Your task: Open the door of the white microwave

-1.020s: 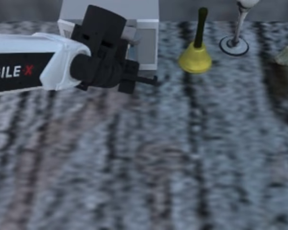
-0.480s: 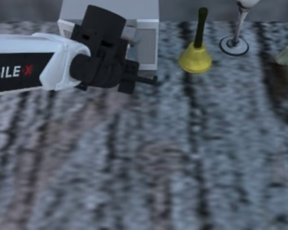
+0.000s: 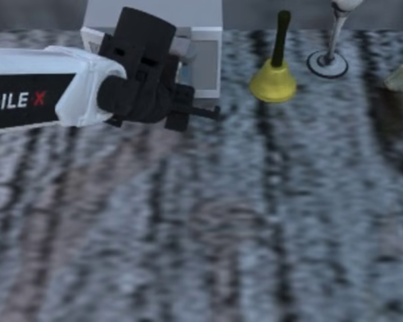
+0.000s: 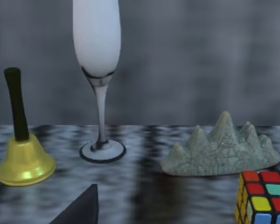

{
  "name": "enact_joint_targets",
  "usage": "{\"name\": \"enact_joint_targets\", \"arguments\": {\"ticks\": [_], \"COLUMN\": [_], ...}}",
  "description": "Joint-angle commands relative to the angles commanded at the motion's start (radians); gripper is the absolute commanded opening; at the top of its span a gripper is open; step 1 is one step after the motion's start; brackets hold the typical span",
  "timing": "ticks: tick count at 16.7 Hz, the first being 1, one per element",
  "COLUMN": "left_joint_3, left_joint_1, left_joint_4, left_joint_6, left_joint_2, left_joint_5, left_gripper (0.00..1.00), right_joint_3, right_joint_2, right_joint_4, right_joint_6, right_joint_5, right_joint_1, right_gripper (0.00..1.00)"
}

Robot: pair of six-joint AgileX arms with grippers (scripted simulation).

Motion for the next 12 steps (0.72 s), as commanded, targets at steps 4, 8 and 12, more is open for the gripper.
{"name": "enact_joint_targets", "arguments": {"ticks": [4, 8, 12], "left_joint_3": [-0.006, -0.033, -0.042], "left_joint_1": [-0.003, 0.015, 0.019], "left_joint_4": [0.001, 0.013, 0.014], "left_joint_6": [0.006, 0.046, 0.056], "left_joint_2": [-0.004, -0.027, -0.03], "left_joint_5": [0.015, 0.041, 0.048], "left_gripper": [0.0, 0.0, 0.0], "right_joint_3": [0.0, 0.0, 0.0], "right_joint_2": [0.0, 0.0, 0.0], "right_joint_4": [0.0, 0.0, 0.0], "right_joint_6": [0.0, 0.0, 0.0], "right_joint_5": [0.0, 0.0, 0.0], "right_joint_1": [0.0, 0.0, 0.0], "right_gripper": [1.0, 1.0, 1.0]}}
